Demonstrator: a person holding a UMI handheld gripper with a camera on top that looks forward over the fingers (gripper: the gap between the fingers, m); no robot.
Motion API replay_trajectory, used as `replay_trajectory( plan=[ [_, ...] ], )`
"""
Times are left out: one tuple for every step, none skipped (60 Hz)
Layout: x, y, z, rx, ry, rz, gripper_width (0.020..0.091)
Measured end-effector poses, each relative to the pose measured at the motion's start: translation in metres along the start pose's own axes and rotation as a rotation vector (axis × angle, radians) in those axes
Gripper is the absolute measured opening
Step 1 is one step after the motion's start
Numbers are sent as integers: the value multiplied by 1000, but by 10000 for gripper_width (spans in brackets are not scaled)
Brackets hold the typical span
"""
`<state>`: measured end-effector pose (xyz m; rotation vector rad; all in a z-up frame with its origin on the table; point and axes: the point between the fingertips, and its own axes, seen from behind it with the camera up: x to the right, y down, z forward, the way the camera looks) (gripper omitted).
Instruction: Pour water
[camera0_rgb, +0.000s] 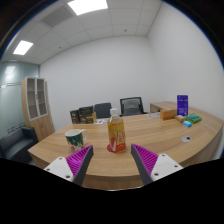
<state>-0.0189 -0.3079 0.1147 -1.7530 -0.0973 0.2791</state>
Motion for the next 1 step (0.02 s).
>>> replay_trajectory(
  plan=[
    [1, 1, -4, -1, -4, 1, 836]
  ],
)
